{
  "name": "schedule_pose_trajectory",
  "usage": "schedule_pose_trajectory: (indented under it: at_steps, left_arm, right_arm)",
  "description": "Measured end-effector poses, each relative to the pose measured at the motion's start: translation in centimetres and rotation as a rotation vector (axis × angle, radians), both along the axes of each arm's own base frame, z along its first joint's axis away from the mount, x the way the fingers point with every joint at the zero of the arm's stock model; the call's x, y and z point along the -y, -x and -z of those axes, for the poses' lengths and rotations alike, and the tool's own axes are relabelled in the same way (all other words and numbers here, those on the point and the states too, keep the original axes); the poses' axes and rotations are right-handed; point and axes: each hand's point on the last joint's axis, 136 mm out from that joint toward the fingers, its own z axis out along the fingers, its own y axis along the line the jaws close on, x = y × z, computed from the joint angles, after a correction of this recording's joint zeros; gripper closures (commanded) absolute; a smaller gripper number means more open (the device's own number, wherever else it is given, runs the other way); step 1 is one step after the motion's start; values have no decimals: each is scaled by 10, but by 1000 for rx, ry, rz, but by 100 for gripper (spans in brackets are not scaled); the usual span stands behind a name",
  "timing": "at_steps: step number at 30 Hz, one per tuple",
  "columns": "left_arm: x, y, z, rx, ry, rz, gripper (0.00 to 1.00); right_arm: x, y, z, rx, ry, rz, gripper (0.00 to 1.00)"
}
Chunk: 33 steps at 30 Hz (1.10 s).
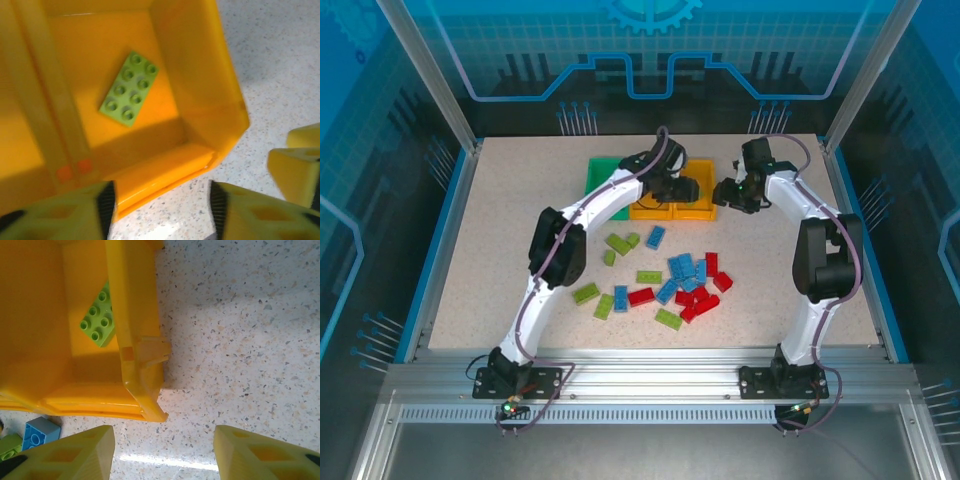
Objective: Sort the legos into containers by color
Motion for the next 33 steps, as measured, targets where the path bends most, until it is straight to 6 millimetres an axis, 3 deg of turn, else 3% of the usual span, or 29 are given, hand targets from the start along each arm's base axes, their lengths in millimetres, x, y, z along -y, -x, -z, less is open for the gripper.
schedule_pose_trajectory:
  at_steps: [4,10,13,20,26,33]
  left_arm:
    - [-51,52,4,-4,-140,10,16]
    - [-140,129,-12,15,-280,-57,15]
    - [-166,151,-8,9,-314,-87,15]
    - [-179,164,23,-47,-378,-87,24]
    - [-188,164,63,-133,-414,-96,29]
    - [-190,159,88,-178,-422,-102,34]
  right_arm:
    - [0,5,6,-16,6,-9,42]
    - [1,8,9,-23,8,-11,40]
    - [1,8,9,-22,8,-11,40]
    - [1,9,9,-22,8,-11,40]
    - [1,10,1,-10,9,-14,39]
    - [2,11,-2,-3,14,-13,39]
